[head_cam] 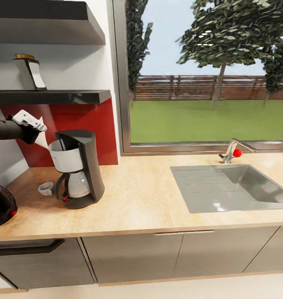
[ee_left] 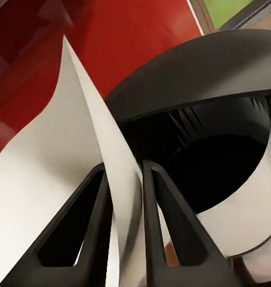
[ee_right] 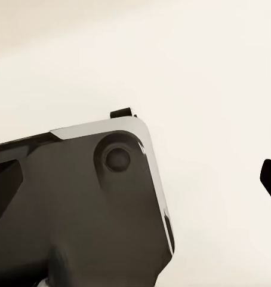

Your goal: Set up a coffee station on the kitchen countertop: keep the coffee maker on the countertop, move the bottle of coffee from the kitchen shelf to the counter next to the coffee maker, place a paper coffee filter on top of the coffee maker, put the saucer next to the coffee maker with the coffee cup on the saucer, and place the electric kettle next to the coffee maker.

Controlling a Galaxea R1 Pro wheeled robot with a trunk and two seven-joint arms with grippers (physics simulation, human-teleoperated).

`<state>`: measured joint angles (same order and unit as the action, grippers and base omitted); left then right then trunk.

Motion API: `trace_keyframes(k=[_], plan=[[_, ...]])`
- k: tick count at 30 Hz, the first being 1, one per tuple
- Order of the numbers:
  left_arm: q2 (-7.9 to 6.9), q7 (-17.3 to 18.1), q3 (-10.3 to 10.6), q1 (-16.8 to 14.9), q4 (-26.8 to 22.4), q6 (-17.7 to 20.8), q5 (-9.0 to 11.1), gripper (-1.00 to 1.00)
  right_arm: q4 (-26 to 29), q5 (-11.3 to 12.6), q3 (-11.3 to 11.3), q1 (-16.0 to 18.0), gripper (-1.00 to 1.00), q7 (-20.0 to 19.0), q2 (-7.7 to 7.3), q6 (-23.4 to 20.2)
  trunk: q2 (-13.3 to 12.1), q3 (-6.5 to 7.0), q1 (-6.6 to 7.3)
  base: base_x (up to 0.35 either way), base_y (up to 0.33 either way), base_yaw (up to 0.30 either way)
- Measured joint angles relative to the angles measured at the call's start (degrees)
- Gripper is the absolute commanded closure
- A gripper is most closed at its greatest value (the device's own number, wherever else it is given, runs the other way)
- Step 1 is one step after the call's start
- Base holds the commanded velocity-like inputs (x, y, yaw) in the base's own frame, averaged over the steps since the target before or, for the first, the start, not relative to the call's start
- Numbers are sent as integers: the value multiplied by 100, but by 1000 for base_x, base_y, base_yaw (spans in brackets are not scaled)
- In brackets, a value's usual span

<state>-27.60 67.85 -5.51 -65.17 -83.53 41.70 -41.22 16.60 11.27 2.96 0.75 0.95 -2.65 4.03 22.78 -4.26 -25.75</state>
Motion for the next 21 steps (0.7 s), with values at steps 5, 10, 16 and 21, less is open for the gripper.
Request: trace_keyframes(k=[5,10,16,21], plan=[[-1,18,6,4,-107,7,1,100,1,-2,2,0,-100,0,0,13,1,0,1,-10,10,0],[-8,159,-55,74,-95,38,-54,100,66,-17,-2,0,-100,3,-35,5,1,0,1,22,0,0],[-9,138,-107,155,-89,51,-88,100,214,-1,8,0,-100,9,-59,17,1,0,1,0,0,0],[-10,139,-183,146,-88,51,64,100,259,-1,9,0,-100,10,-106,17,1,-1,1,22,0,0]])
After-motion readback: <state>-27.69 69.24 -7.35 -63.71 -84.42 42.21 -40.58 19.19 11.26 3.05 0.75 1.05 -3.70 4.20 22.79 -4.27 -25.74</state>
